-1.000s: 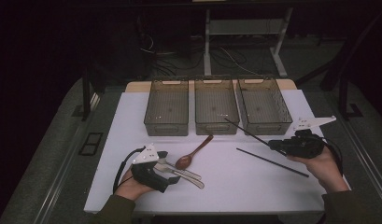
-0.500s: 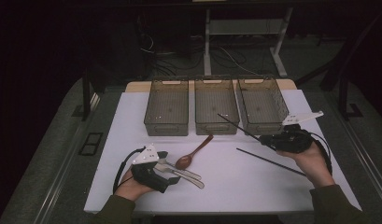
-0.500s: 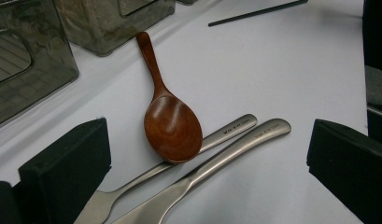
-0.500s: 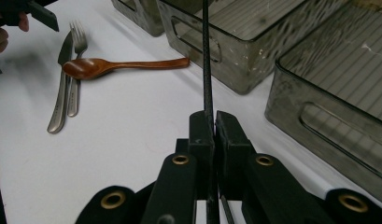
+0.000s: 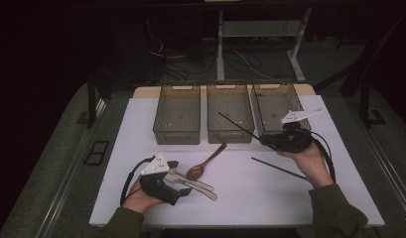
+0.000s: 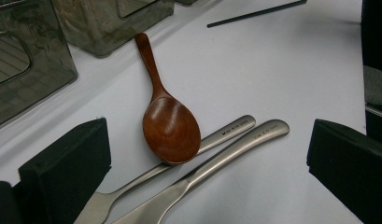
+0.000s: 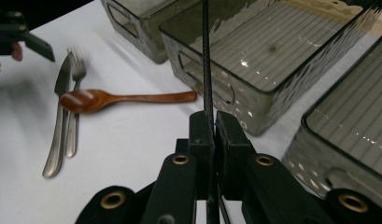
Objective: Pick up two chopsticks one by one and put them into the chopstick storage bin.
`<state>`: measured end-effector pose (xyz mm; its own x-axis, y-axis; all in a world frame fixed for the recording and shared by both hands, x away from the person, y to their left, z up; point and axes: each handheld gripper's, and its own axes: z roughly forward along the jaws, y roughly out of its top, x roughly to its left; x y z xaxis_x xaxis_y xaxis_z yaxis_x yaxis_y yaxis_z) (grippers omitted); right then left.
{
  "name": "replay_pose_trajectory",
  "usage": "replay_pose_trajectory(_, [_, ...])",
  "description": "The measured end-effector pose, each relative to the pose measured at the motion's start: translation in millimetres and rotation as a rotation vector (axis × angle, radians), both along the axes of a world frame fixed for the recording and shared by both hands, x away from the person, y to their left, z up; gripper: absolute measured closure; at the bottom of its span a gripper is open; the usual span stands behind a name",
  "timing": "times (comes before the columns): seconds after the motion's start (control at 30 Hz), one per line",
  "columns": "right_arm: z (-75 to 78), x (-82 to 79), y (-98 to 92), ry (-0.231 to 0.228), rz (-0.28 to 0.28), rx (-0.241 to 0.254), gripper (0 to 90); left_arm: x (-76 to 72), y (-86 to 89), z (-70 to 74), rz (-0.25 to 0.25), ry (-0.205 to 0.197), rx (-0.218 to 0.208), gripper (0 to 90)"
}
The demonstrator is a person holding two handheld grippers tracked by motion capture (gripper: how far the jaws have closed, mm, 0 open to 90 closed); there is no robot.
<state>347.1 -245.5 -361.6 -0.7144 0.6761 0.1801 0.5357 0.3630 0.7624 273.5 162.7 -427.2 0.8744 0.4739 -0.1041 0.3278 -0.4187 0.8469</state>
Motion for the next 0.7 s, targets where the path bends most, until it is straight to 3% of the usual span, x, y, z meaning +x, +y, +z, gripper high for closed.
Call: replay_pose_trajectory(0.7, [9.2, 33.3, 54.7, 0.023, 0.008, -0.048, 85.9, -0.3, -1.5, -0.2, 0.001, 0.002, -0.002, 0.0])
